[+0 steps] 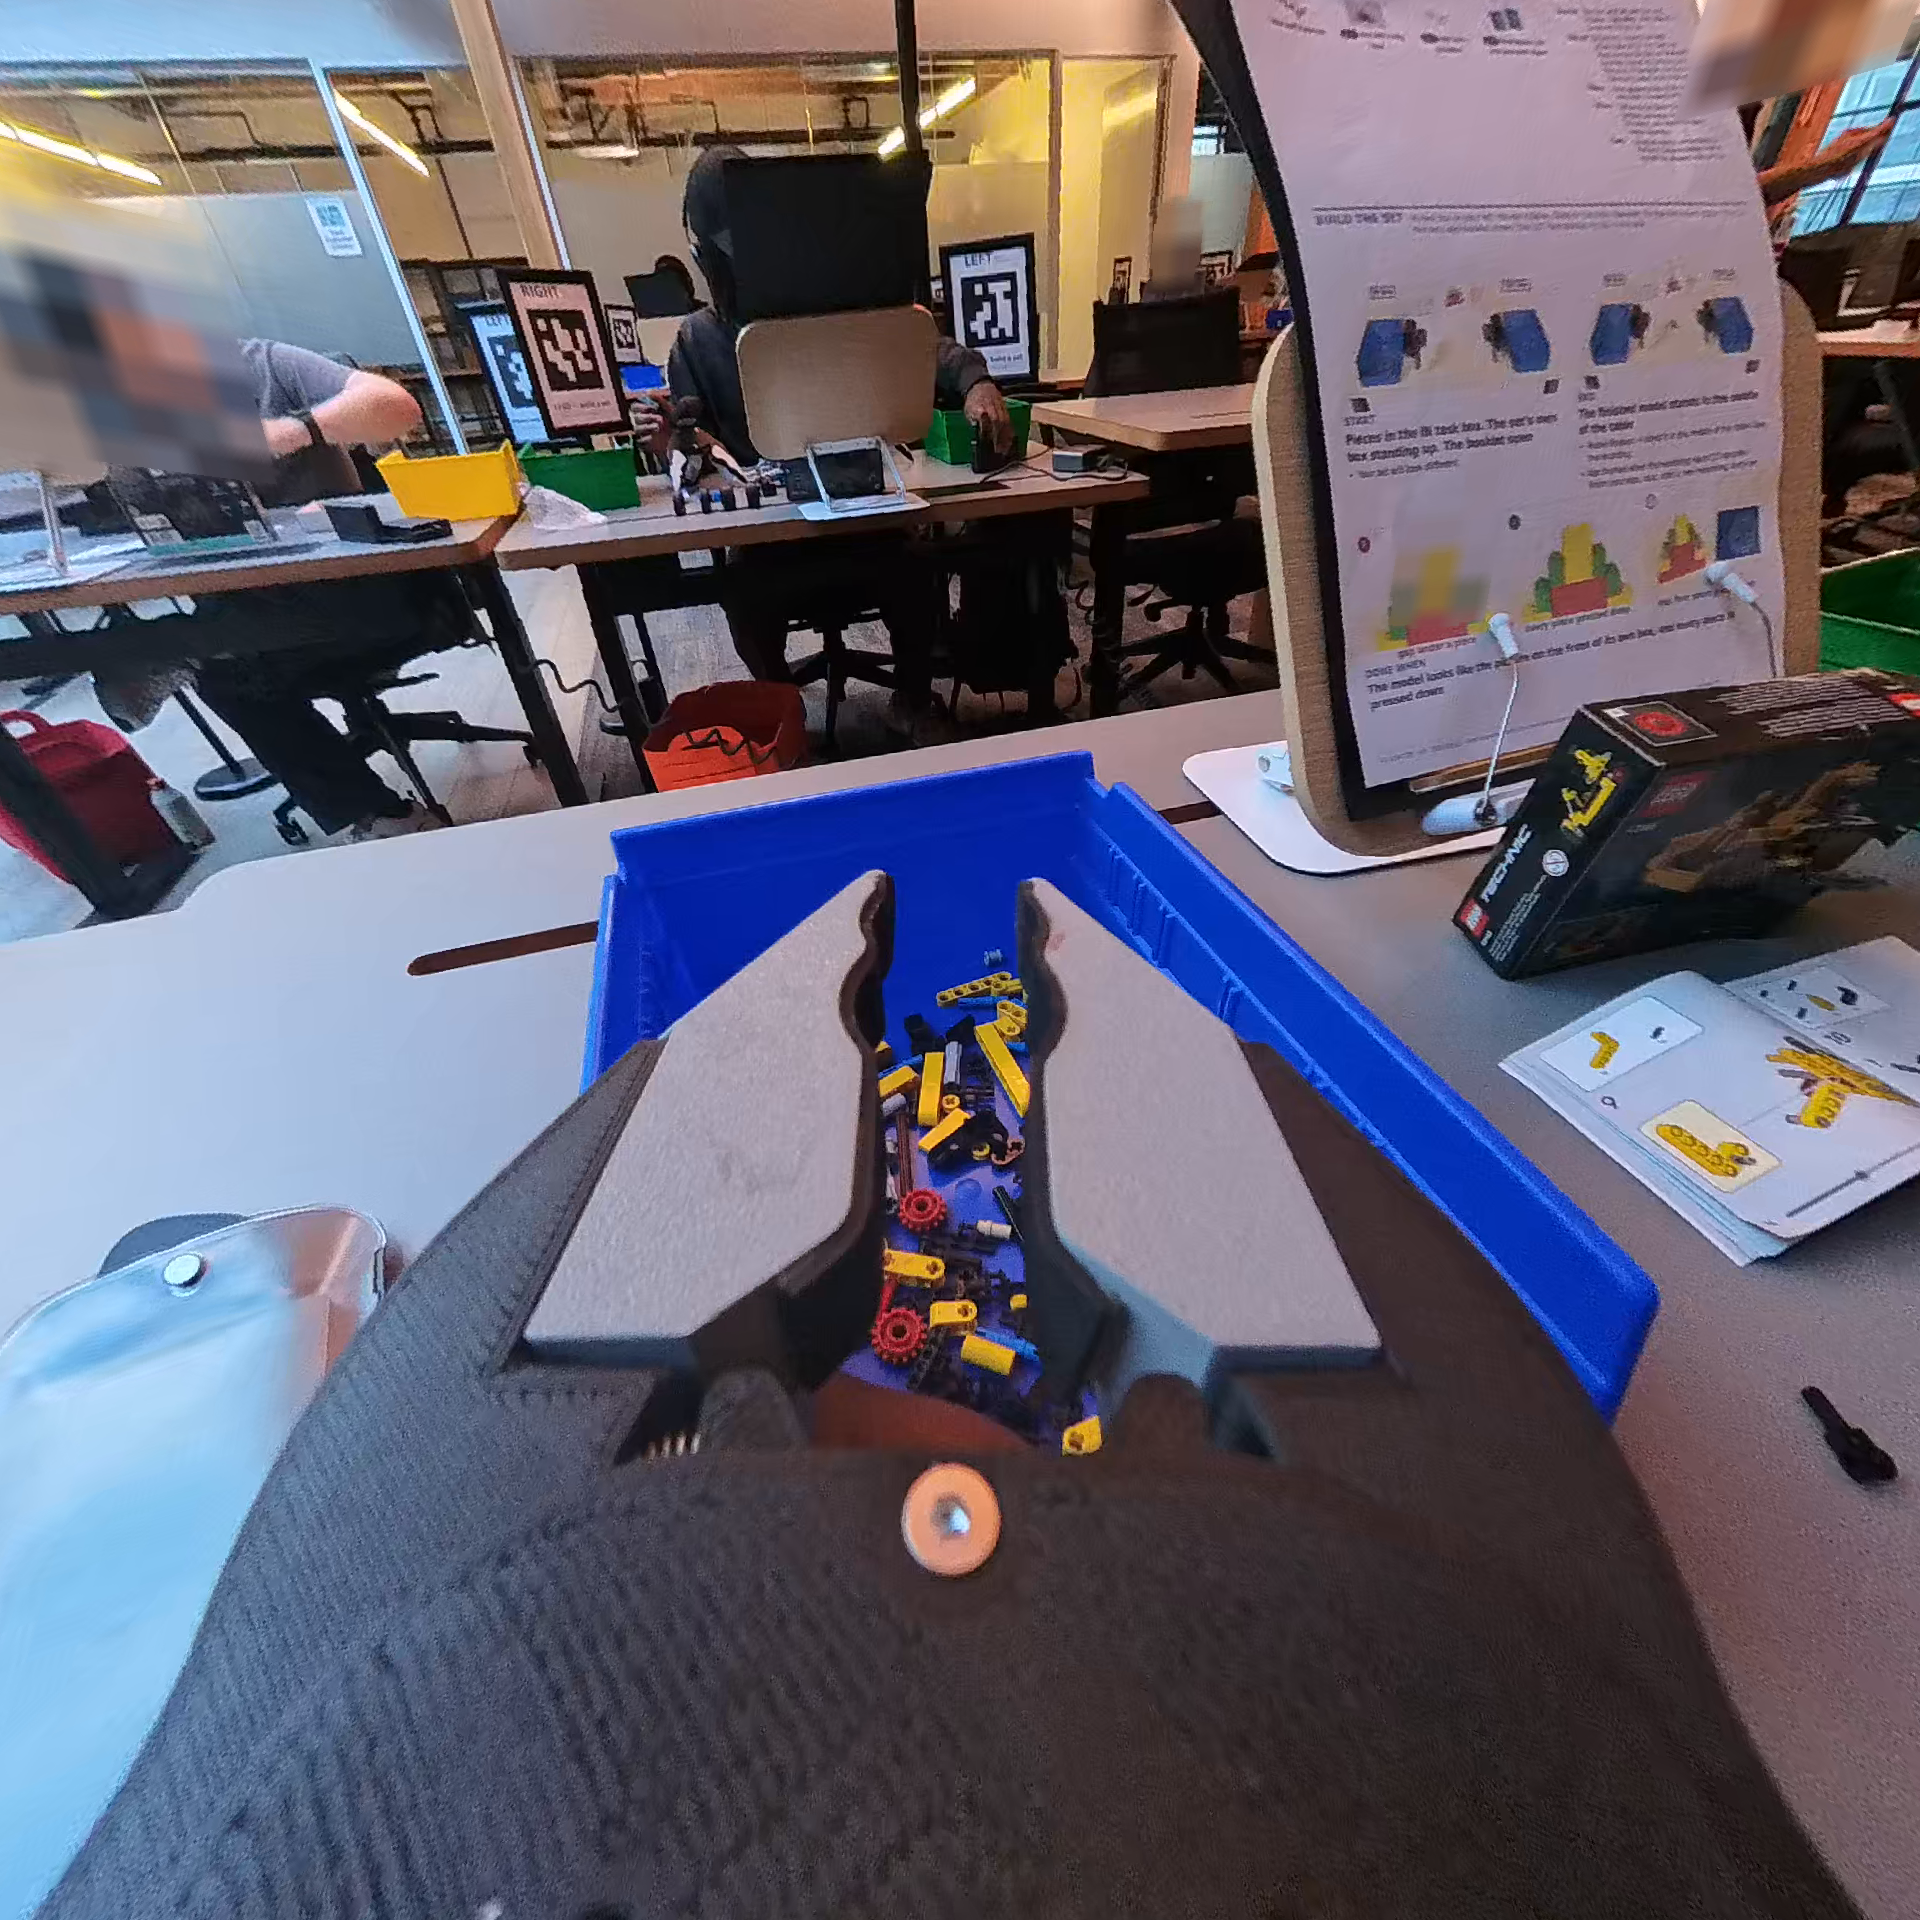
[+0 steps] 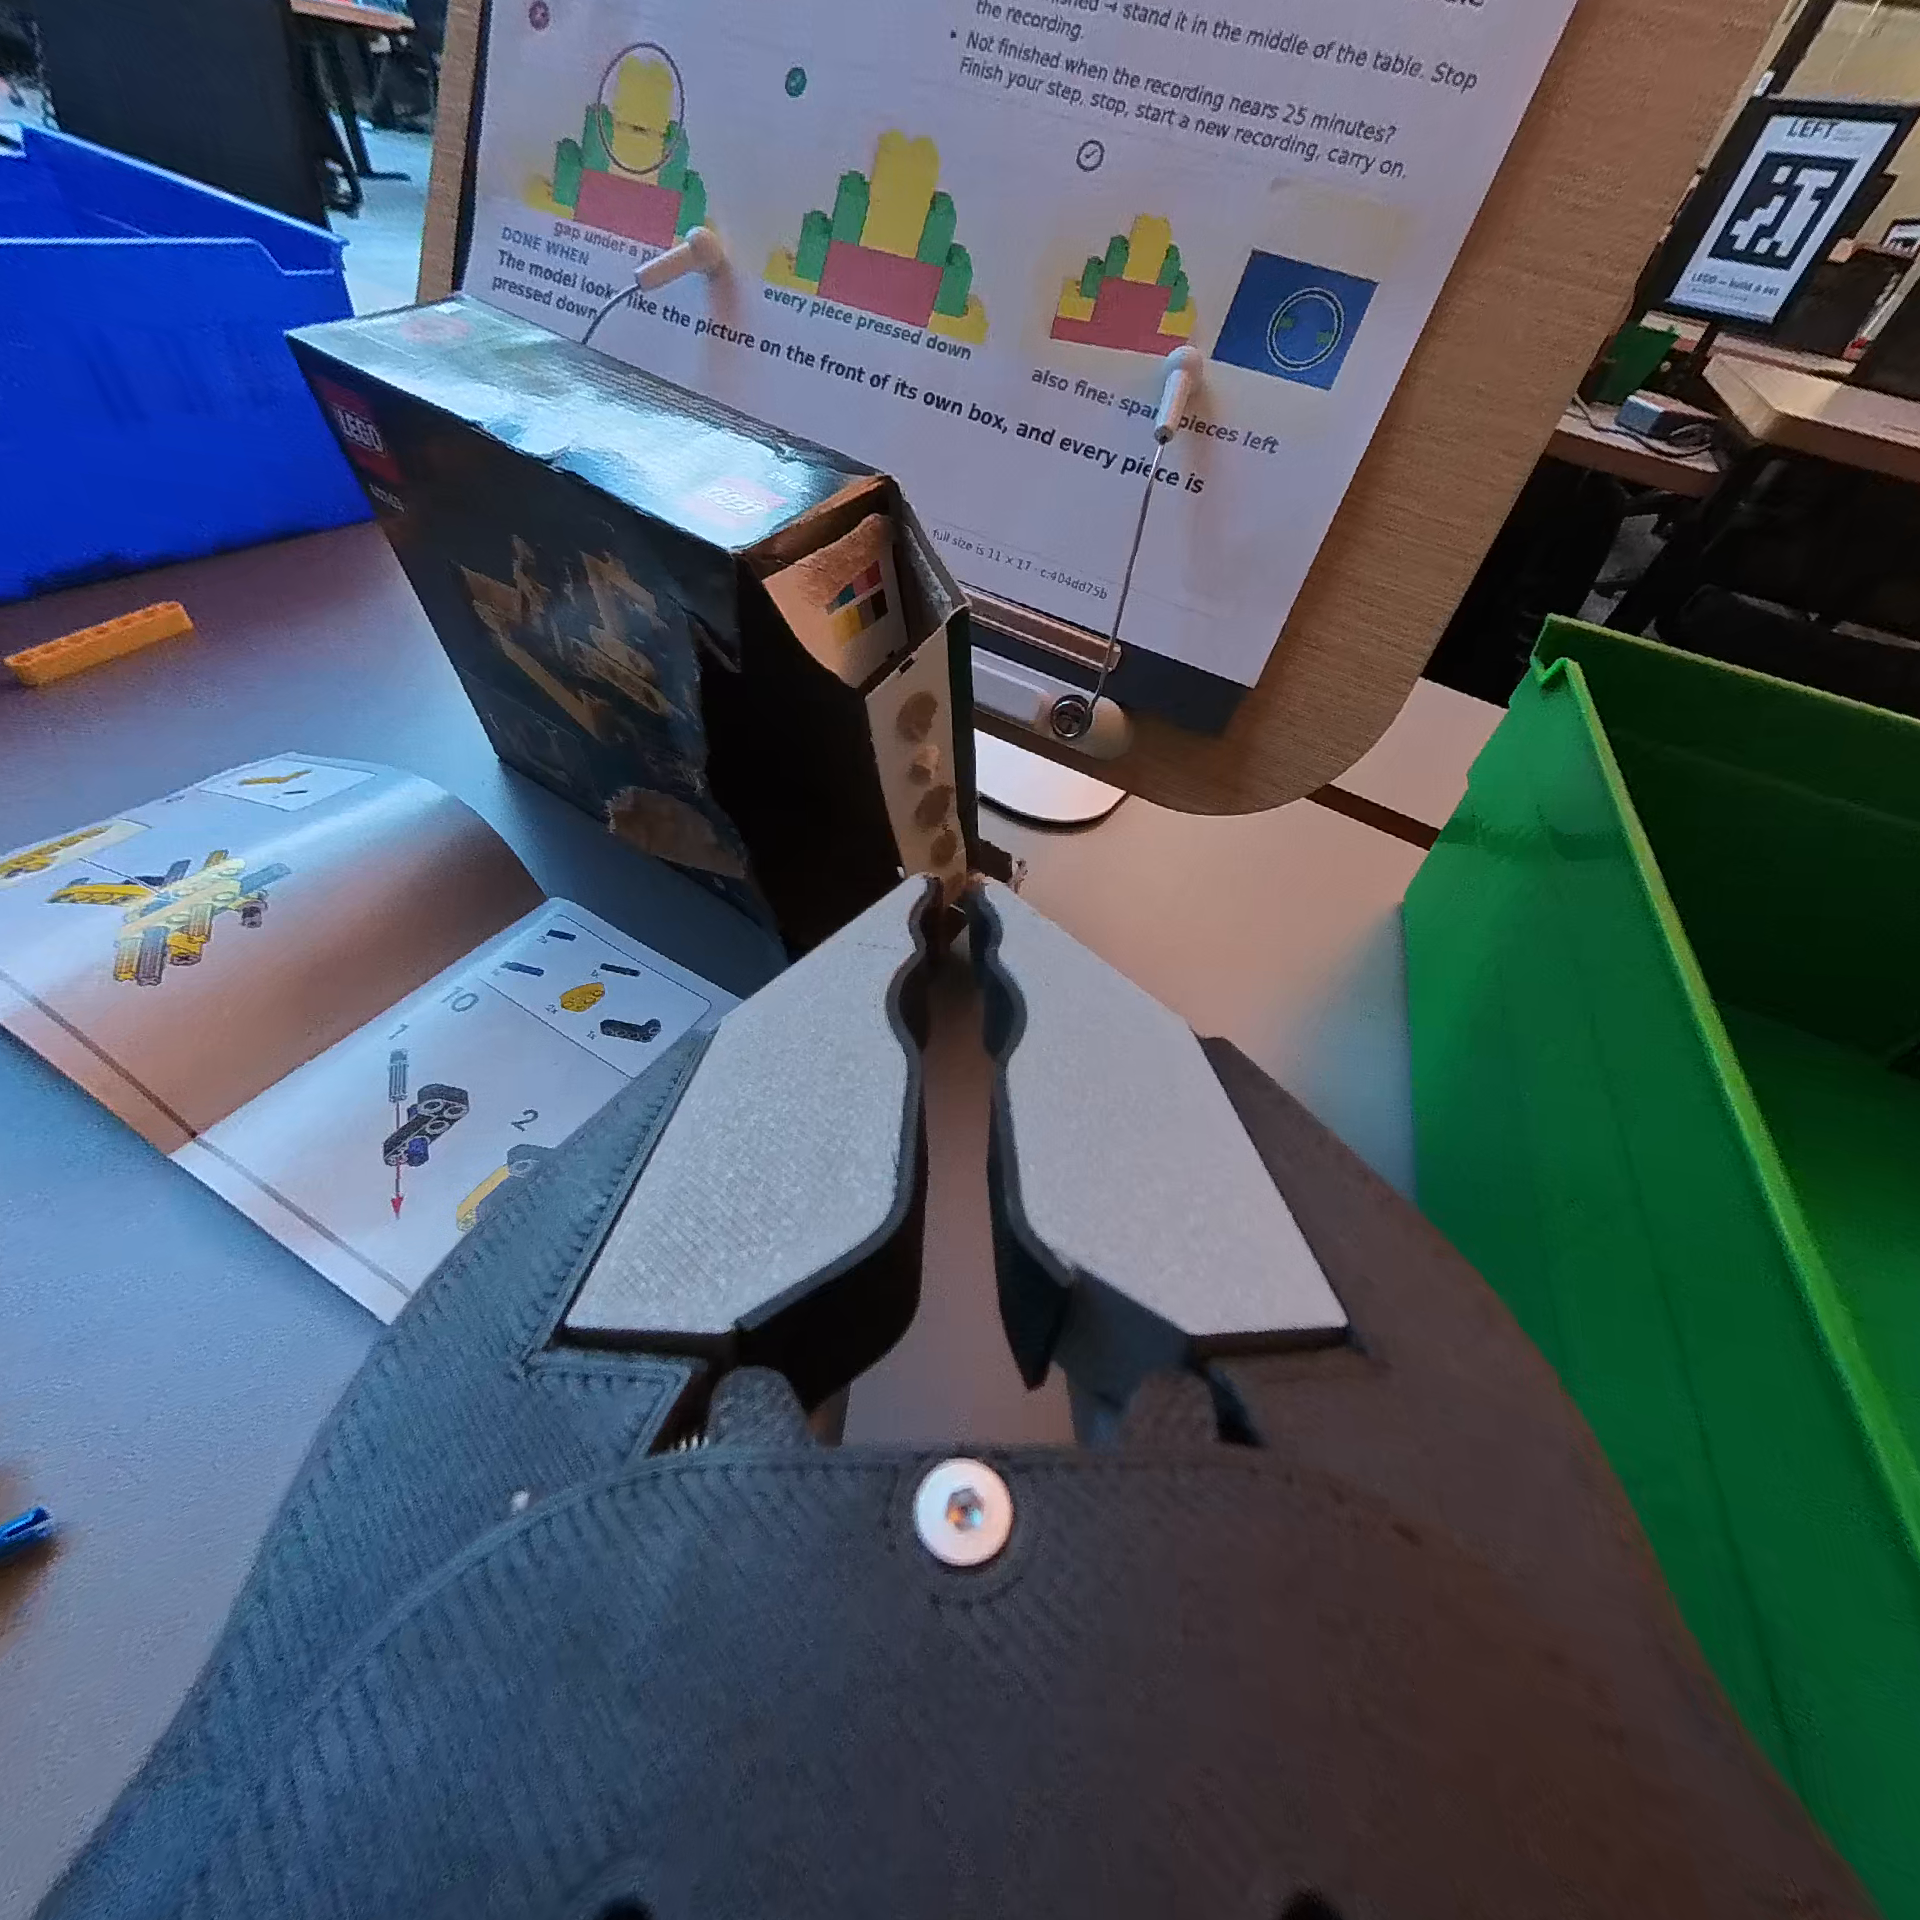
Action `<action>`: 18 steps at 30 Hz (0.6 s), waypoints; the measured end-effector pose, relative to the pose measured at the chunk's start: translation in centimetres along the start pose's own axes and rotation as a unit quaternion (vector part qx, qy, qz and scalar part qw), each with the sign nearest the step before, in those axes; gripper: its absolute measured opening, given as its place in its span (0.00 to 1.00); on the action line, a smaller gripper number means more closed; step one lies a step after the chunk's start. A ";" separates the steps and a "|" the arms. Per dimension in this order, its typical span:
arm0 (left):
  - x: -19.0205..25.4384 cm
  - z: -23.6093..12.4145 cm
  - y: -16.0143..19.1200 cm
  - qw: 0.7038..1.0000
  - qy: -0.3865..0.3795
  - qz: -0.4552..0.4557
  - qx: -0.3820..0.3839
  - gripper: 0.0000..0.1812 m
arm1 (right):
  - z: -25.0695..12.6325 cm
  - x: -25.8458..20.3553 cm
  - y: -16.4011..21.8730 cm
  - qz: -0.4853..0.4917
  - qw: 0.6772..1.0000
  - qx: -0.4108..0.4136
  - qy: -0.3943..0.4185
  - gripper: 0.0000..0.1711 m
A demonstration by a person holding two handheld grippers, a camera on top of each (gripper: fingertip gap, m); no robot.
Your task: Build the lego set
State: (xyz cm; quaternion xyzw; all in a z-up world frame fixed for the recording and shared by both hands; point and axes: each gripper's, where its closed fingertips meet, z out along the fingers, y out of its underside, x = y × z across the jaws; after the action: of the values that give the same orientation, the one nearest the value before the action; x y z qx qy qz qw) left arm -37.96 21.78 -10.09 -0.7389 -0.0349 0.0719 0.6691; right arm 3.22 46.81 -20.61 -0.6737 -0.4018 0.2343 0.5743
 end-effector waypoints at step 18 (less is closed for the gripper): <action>0.5 -2.7 2.0 0.995 0.085 0.046 -0.025 0.13 | -1.1 0.8 0.6 -0.069 0.996 -0.010 0.063 0.00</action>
State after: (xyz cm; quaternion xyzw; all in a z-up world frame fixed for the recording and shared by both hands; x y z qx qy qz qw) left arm -37.13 18.98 -11.83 -0.7597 0.0539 0.0388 0.6469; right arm 4.72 46.82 -20.77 -0.6635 -0.4125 0.1478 0.6065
